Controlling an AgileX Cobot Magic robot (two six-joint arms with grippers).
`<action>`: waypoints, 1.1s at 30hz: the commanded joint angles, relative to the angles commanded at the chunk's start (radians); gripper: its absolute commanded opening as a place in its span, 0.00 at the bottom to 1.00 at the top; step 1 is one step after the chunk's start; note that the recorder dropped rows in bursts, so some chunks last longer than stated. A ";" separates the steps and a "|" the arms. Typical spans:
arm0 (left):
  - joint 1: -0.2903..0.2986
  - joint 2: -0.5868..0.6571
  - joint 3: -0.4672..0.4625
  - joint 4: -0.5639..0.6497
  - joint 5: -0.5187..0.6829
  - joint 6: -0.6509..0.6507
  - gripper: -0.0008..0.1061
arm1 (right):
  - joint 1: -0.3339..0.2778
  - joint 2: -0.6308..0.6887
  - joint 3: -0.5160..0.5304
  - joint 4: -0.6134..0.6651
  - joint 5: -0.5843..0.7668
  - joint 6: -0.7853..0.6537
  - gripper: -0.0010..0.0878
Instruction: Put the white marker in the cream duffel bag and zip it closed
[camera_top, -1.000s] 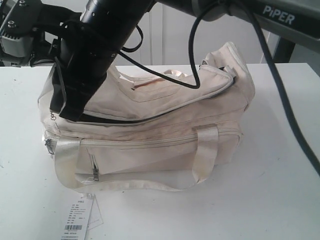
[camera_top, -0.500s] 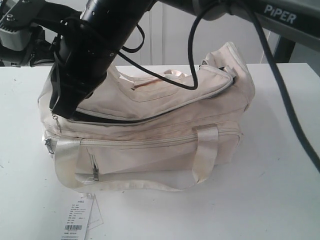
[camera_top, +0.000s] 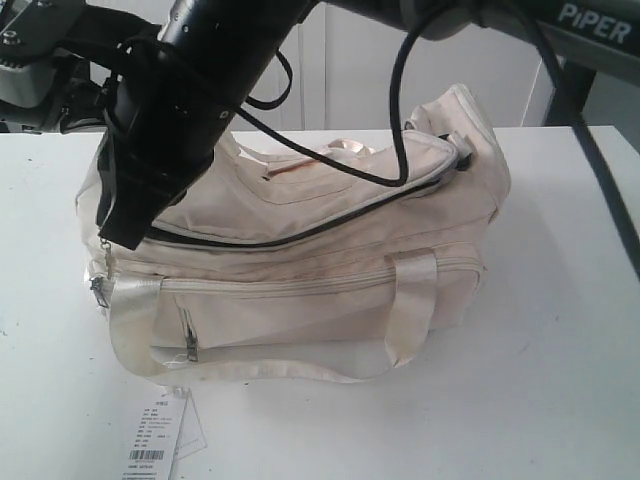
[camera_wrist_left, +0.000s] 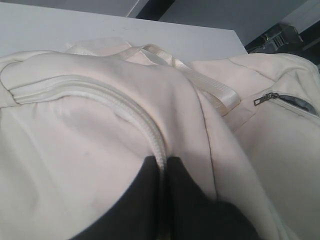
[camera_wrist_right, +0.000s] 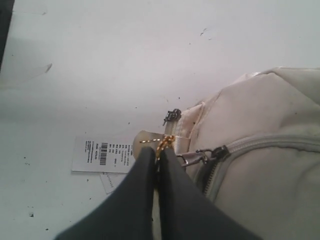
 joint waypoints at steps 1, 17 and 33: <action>0.000 0.000 0.000 0.000 -0.002 0.000 0.01 | 0.000 -0.003 0.000 -0.002 0.000 0.002 0.01; 0.000 0.000 0.000 0.000 -0.004 -0.002 0.01 | 0.000 -0.052 0.071 -0.054 0.000 0.045 0.01; 0.000 0.000 0.000 0.000 -0.038 -0.007 0.04 | 0.000 -0.074 0.125 -0.074 0.000 0.050 0.01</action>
